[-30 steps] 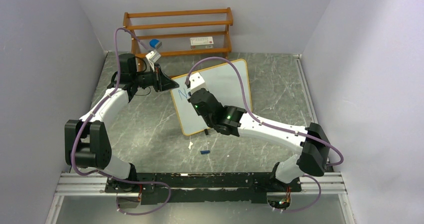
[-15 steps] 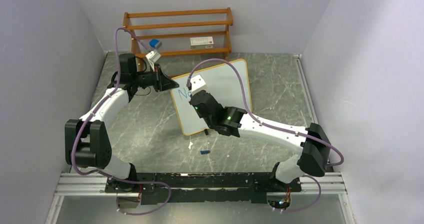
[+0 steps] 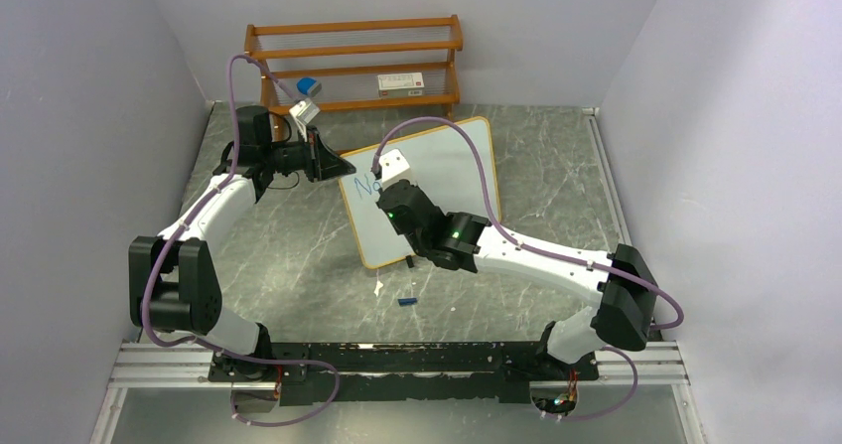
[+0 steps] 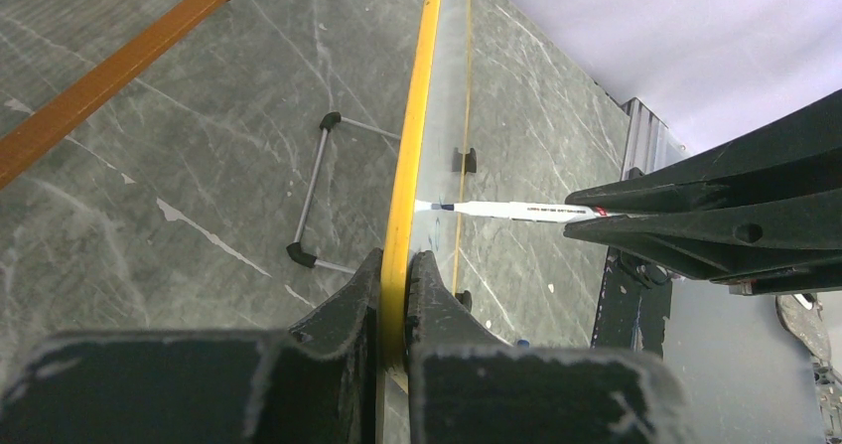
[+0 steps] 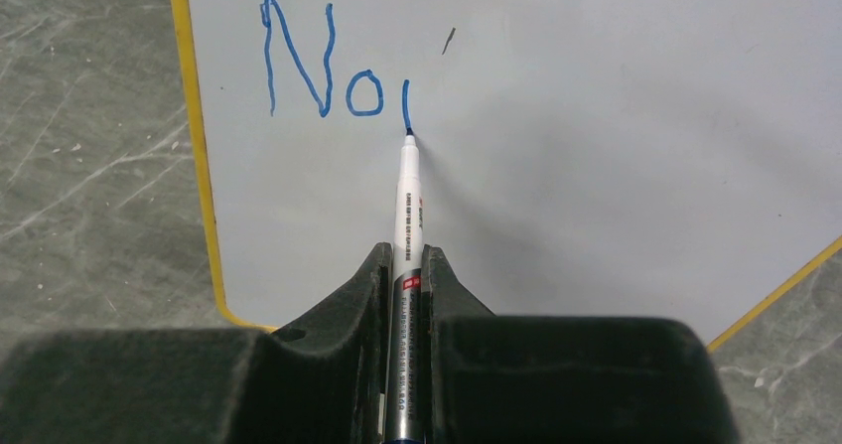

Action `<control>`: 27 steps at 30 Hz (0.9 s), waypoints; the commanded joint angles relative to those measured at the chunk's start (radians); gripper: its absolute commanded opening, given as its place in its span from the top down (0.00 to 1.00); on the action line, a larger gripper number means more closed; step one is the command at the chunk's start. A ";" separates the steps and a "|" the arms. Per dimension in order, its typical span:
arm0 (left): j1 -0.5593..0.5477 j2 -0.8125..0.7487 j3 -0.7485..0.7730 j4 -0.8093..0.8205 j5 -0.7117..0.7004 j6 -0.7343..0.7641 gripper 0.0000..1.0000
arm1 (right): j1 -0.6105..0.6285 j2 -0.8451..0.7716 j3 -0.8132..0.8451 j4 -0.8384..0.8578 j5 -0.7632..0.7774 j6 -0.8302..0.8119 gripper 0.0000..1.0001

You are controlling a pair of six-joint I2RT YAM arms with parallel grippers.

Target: Write a sentence on the whiteboard

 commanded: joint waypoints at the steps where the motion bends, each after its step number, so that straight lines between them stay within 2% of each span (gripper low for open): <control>1: -0.036 0.047 -0.034 -0.103 -0.122 0.149 0.95 | -0.011 -0.005 -0.004 0.043 0.043 -0.021 1.00; 27: -0.038 0.048 -0.033 -0.104 -0.121 0.149 0.95 | -0.011 0.007 0.023 0.090 0.052 -0.052 1.00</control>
